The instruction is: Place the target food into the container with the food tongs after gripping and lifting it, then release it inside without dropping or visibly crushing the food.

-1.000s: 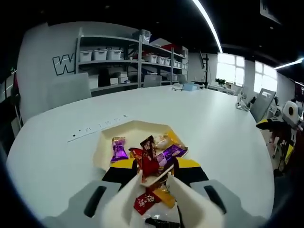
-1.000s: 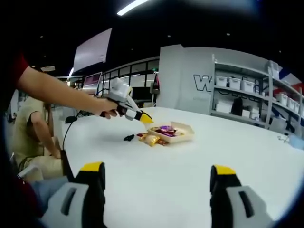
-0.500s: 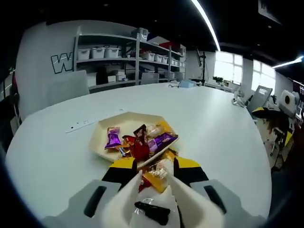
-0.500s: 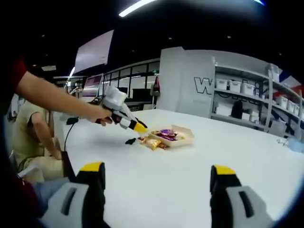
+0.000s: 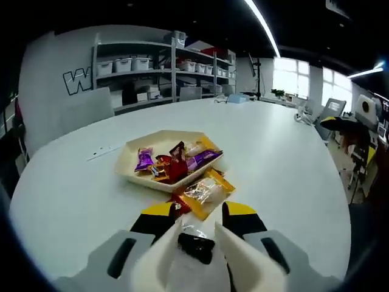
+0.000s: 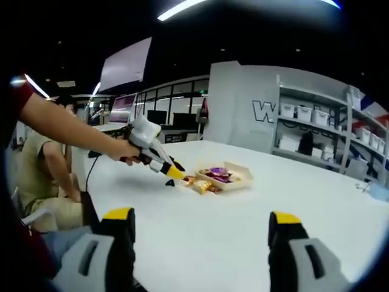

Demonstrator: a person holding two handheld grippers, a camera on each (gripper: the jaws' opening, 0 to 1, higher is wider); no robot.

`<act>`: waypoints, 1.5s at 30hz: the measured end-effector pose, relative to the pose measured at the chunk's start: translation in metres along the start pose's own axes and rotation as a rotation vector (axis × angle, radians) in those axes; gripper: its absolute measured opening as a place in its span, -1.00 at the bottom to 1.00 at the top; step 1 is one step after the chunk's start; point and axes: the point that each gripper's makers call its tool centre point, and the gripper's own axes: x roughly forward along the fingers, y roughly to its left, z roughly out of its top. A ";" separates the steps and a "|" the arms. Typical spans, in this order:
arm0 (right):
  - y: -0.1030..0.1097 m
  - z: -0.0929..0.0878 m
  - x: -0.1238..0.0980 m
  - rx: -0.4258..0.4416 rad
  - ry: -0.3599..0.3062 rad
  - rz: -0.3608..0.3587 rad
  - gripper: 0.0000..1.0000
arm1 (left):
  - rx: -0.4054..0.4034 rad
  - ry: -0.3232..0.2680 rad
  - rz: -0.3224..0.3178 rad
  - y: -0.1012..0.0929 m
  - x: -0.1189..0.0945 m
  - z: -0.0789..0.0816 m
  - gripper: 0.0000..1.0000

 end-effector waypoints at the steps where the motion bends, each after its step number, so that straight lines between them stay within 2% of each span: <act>1: 0.000 0.000 0.000 -0.001 0.001 0.001 0.79 | -0.003 -0.002 0.000 0.001 -0.001 0.000 -0.42; 17: 0.011 0.010 0.000 -0.023 -0.008 0.018 0.79 | 0.002 -0.009 -0.009 0.012 -0.014 -0.006 -0.42; 18: 0.012 0.012 0.000 -0.024 -0.010 0.019 0.79 | -0.001 -0.007 -0.001 0.006 -0.019 -0.008 -0.42; 27: 0.022 0.018 -0.003 -0.042 -0.018 0.032 0.79 | -0.015 -0.008 0.015 0.003 -0.039 -0.017 -0.41; 36: 0.029 0.025 -0.006 -0.054 -0.027 0.038 0.79 | -0.017 -0.014 0.023 0.000 -0.055 -0.019 -0.42; 45: 0.034 0.028 -0.008 -0.064 -0.031 0.044 0.79 | -0.025 0.009 0.018 -0.011 -0.069 -0.036 -0.42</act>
